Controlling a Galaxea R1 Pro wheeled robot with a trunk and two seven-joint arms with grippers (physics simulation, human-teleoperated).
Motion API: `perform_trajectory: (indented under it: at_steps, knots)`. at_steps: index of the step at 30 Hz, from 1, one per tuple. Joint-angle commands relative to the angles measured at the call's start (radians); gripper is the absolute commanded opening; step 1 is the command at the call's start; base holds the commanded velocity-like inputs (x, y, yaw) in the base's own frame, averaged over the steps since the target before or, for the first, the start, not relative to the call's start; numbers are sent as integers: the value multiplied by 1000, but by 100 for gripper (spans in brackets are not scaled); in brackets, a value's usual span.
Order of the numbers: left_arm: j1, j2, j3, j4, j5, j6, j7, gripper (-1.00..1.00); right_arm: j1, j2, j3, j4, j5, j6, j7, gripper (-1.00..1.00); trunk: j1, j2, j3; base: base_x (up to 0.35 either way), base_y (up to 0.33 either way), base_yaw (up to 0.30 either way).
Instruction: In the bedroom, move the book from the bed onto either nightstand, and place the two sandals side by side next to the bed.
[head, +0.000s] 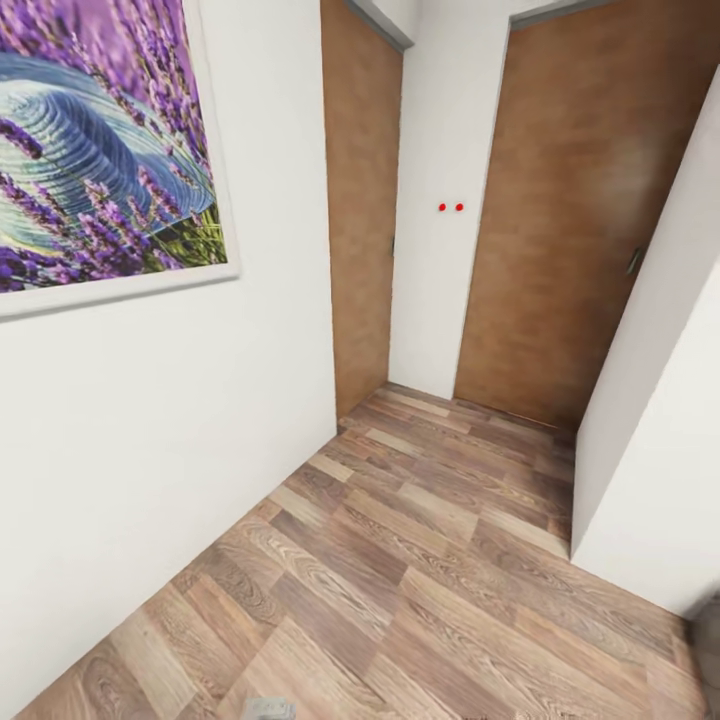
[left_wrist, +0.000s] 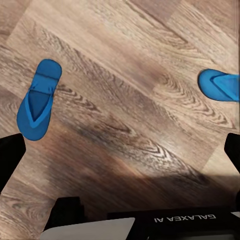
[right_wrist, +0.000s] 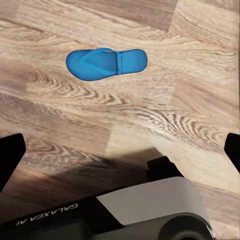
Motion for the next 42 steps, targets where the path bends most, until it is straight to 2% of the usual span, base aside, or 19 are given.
perform_trajectory:
  at_steps: [1, 8, 17, 42]
  knots:
    - [0, 0, 1, -3, 1, 6, 1, 100, 0, 1, 0, -2, -6, 4, -5, 100, 0, -1, -1, 1, 96, -283]
    - [0, 0, 1, -3, 1, 6, 1, 100, 0, 0, 0, -2, -6, 4, -5, 100, 0, -1, -1, 0, 219, -249]
    - [0, 0, 1, -3, 1, 6, 1, 100, 0, -2, 3, -2, -4, 3, -5, 100, 0, -1, -1, 0, 212, -48]
    - [0, 0, 1, -3, 1, 6, 1, 100, 0, -1, 7, 0, 0, 0, 0, 100, 0, -1, -1, 0, 12, -2]
